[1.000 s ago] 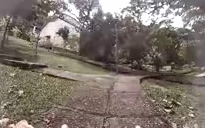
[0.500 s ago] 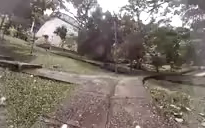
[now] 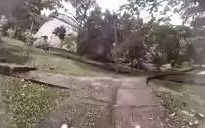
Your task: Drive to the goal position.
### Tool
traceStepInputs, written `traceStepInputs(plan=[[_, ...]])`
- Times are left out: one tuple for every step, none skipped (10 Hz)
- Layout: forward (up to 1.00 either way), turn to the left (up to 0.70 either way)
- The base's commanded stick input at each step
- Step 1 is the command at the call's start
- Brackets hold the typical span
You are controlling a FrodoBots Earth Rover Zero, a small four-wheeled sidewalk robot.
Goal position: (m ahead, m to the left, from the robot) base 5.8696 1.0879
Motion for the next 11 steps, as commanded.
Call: traceStepInputs(plan=[[0.5, 0.0], [0.5, -0.26], [0.5, -0.5], [0.5, -0.49], [0.5, -0.18], [0.5, 0.0], [0.5, 0.0], [0.5, 0.0], [0.5, 0.0], [0.5, 0.0], [0.5, -0.44]])
